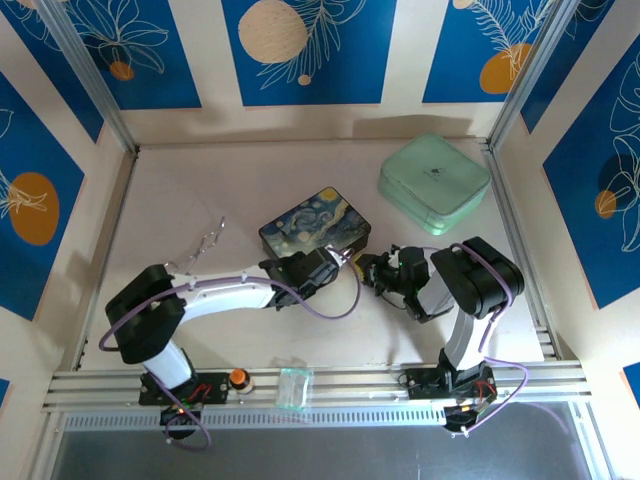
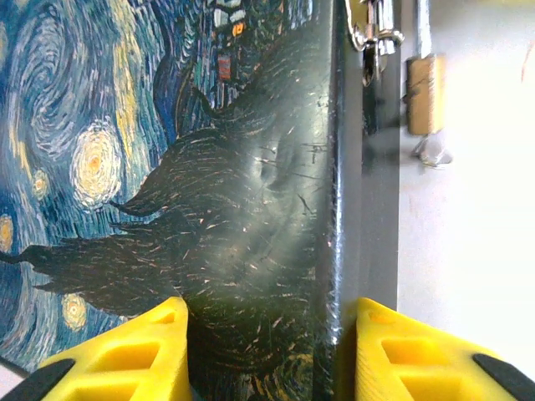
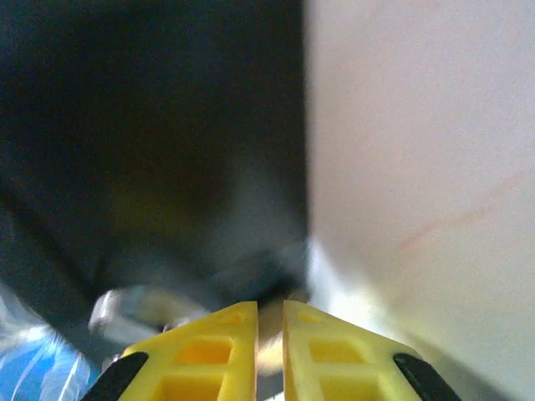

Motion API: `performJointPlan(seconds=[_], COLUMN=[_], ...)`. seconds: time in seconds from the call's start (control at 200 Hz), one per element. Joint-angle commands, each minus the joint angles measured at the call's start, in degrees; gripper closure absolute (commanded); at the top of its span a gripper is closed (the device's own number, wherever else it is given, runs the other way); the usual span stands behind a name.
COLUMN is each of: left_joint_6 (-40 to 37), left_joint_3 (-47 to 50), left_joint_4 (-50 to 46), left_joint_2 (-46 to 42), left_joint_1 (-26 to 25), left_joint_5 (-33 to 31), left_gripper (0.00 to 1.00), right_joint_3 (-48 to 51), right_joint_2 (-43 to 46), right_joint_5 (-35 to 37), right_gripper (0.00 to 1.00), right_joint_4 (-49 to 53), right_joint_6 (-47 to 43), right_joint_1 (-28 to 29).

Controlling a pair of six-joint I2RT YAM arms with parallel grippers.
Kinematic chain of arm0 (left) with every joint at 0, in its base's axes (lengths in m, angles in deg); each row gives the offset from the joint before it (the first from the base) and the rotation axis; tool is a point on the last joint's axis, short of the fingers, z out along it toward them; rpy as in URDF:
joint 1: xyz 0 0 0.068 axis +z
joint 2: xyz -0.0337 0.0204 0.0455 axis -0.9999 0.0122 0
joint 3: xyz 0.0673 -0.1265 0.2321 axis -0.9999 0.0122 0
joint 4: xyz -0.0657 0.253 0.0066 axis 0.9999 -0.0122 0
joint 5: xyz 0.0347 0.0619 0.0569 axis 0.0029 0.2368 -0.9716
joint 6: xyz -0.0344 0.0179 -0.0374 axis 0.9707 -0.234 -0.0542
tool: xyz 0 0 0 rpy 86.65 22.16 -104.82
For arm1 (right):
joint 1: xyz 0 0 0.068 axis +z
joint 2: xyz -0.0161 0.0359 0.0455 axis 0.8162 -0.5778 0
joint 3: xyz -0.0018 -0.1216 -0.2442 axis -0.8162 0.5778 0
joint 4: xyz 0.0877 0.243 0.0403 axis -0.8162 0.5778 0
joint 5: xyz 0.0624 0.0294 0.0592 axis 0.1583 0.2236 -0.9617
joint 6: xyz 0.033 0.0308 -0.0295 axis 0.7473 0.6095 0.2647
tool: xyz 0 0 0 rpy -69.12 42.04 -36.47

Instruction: Unlock a padlock with a key

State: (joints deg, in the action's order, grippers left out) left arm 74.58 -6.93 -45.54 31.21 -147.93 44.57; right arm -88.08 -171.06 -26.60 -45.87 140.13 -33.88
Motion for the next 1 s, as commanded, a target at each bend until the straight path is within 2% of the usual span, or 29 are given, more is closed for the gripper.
performJointPlan(seconds=[0.0,0.18,0.31,0.395,0.475,0.505,0.525,0.57,0.65,0.73,0.991], left_joint_6=[0.01,0.14,0.06,-0.11,-0.25,-0.23,-0.28,-0.38,-0.60,-0.82,-1.52], left_joint_3=[2.79,2.55,2.03,1.68,1.75,1.82,1.94,2.13,2.65,2.99,2.09], left_joint_4=[-14.31,-14.00,-13.91,-13.91,-13.75,-13.51,-13.28,-12.60,-10.91,-9.70,-9.78], left_joint_2=[0.92,1.31,2.00,2.46,2.56,2.51,2.32,1.93,1.23,0.92,1.61], left_joint_1=[0.04,0.01,0.01,-0.01,0.07,0.01,0.07,0.14,0.10,0.27,0.55], left_joint_5=[3.40,3.34,3.19,3.07,3.12,3.43,3.78,4.45,5.94,7.47,9.08], left_gripper=[0.66,0.66,0.66,0.66,0.66,0.66,0.66,0.66,0.66,0.66,0.66], right_joint_3=[1.05,1.76,1.52,-0.37,-4.76,-5.53,-5.69,-5.25,-3.92,-3.34,-3.57], right_joint_2=[1.95,6.41,13.77,21.85,28.50,29.82,30.57,31.61,31.73,31.01,22.94], right_joint_5=[9.66,10.58,12.57,16.74,27.09,29.71,30.29,29.14,24.25,21.99,27.45], right_gripper=[0.84,0.83,0.80,0.65,0.47,0.45,0.39,0.33,0.32,0.33,0.36], right_joint_4=[8.73,14.65,22.75,33.14,47.22,49.79,50.61,50.77,48.54,46.31,36.55], right_joint_6=[-2.36,-7.24,-17.43,-29.68,-43.86,-48.14,-50.20,-52.56,-55.16,-58.30,-66.44], right_joint_1=[-0.25,0.36,2.09,5.11,11.51,13.42,14.12,14.14,12.46,13.17,21.59])
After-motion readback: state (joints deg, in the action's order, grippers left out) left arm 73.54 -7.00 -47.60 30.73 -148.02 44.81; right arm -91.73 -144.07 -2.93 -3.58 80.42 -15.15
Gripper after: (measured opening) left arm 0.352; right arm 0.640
